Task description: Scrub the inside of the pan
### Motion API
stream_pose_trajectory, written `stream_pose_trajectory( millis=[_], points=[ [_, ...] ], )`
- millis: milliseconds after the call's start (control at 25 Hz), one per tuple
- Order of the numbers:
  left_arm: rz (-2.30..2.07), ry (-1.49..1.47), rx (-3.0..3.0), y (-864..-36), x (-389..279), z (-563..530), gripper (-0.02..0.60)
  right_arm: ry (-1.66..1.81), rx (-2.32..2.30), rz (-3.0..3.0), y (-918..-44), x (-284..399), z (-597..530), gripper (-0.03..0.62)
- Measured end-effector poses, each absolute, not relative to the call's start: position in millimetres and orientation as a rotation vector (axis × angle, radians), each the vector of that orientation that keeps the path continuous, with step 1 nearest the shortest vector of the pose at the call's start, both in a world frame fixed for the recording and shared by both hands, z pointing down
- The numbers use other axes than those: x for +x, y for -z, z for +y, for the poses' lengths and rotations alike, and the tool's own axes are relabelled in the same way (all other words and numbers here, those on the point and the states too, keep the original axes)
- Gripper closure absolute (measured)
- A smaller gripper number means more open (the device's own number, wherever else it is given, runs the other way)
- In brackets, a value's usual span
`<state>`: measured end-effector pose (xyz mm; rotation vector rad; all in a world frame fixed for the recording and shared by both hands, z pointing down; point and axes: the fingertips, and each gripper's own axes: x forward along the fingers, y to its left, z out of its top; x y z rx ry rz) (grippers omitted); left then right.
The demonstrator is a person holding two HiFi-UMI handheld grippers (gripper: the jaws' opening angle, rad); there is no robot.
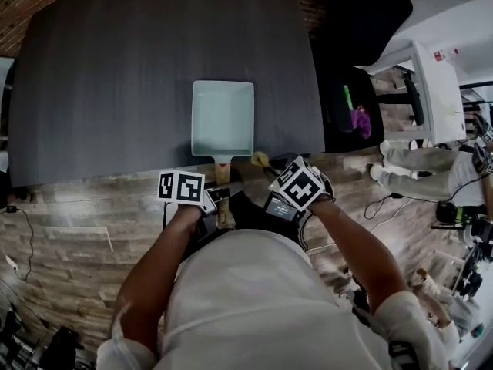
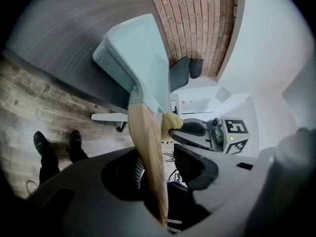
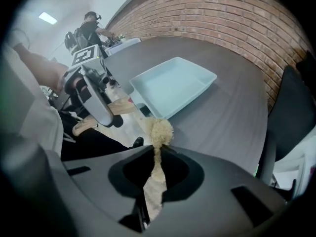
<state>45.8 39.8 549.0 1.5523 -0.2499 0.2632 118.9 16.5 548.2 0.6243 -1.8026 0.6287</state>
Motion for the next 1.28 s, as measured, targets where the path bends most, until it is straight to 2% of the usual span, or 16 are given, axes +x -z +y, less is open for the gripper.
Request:
stream_pose_trajectory(
  millis=[80, 360, 640, 840, 1280],
  points=[
    [-0.231, -0.243, 1.581, -543.2, 44.5, 42.9, 0.382, -0.543, 0.597, -1.831, -531.3, 110.8, 11.7, 0.549],
    [-0.181, -0.204, 1.619, -534.3, 41.6, 58.1, 0.382, -0.232, 0.432, -1.974, -478.6, 28.0, -21.7, 0.549],
    [-0.114, -0.162, 1.645, -529.4, 47.2, 74.5, 0.389, -0.093, 0.170, -1.955, -498.6, -54.3, -15.7, 0.548],
    [-0.127, -0.183, 1.661, -540.2, 45.1, 79.1, 0.476, -0.025, 0.035, -1.833, -528.8, -66.6, -6.0, 0.549],
    [-0.144, -0.164, 1.588, -535.6, 44.0, 74.1, 0.489, 0.169, -0.037, -1.719, -550.0, -74.6, -27.2, 0.548]
  ],
)
